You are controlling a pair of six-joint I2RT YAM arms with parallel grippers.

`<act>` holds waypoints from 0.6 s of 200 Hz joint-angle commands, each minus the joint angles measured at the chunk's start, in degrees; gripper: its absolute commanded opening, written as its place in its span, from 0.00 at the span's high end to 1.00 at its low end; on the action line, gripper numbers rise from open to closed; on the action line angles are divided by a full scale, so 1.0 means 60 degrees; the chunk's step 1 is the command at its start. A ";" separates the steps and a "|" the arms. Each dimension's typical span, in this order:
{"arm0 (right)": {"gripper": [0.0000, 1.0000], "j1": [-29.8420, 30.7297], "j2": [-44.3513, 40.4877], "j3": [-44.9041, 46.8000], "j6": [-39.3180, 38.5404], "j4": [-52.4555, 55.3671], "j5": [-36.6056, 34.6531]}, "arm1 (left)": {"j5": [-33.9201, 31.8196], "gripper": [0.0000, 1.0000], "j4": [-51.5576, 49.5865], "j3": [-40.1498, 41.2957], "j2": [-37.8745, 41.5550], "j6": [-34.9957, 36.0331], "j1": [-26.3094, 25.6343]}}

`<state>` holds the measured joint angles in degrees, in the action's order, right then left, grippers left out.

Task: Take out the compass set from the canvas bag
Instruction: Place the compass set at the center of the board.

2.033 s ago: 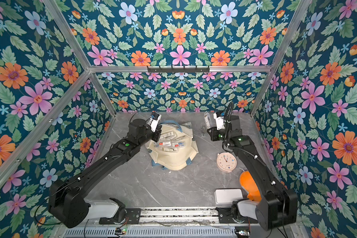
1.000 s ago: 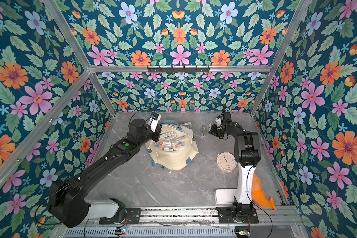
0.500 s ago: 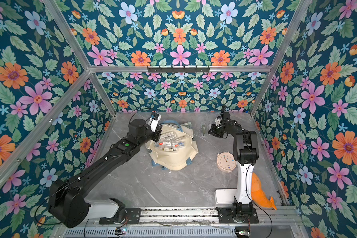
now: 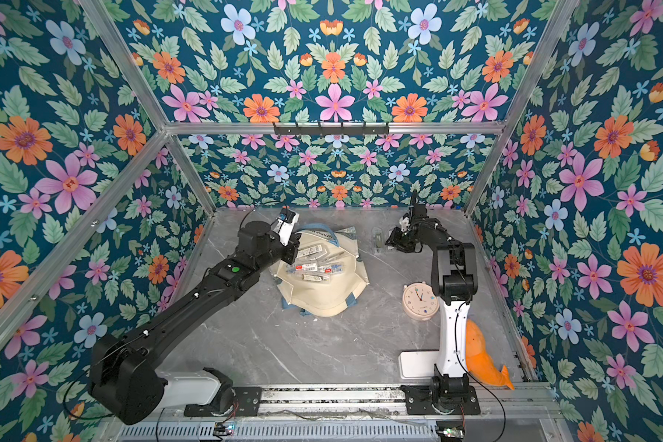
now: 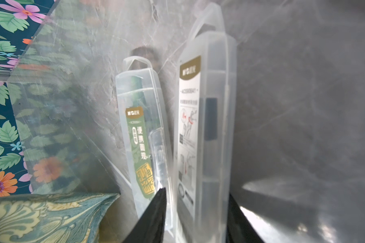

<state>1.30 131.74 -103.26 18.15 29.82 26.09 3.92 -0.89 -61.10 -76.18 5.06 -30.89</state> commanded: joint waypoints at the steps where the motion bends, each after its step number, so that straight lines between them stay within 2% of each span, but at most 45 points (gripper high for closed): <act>1: 0.54 0.0004 0.0114 -0.0191 -0.0093 0.0351 -0.0188 | 0.0093 1.00 0.0353 0.0003 0.0071 -0.0082 0.0008; 120: 0.48 0.0008 0.0762 -0.1506 -0.0122 0.1003 -0.0218 | 0.0152 1.00 0.0353 0.0003 0.0070 -0.0096 0.0008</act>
<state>1.28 135.63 -111.20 17.58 34.33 24.53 4.23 -0.89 -60.99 -76.03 5.06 -30.89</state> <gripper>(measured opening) 0.515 0.083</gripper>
